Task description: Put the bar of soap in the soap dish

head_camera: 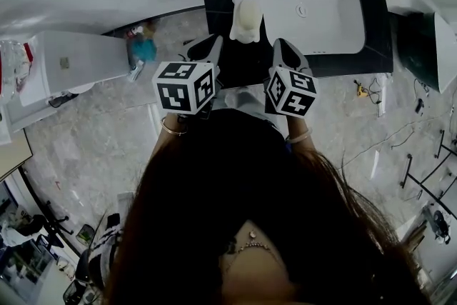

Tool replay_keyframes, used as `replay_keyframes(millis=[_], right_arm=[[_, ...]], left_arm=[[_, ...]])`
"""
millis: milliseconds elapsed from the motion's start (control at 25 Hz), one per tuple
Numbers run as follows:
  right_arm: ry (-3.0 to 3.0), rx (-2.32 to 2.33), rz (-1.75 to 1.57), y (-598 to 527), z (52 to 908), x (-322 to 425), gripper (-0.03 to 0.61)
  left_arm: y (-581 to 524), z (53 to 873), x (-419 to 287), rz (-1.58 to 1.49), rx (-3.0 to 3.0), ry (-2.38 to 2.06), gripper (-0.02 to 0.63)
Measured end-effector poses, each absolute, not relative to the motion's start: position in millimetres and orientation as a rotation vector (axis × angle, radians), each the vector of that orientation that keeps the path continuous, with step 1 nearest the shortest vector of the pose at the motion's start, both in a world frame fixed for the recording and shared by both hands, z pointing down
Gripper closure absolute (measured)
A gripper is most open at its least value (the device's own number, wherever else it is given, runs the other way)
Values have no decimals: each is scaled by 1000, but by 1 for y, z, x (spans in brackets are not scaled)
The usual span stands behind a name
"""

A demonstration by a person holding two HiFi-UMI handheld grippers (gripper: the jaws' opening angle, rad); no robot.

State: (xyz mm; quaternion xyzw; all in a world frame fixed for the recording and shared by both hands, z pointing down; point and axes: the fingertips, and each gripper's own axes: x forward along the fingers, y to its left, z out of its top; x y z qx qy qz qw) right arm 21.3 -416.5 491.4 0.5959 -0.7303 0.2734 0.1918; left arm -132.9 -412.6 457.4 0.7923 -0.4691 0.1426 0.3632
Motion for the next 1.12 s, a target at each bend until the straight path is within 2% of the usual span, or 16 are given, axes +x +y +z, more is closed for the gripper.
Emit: replay_keyframes(millis=[600, 1120], right_arm=[[-2107, 1570, 775, -387, 485, 36, 563], [-2145, 1445, 775, -383, 488, 23, 563]], left_arm=[[-378, 450, -103, 338, 2031, -1276, 617], [-369, 446, -110, 291, 2004, -1347, 617]])
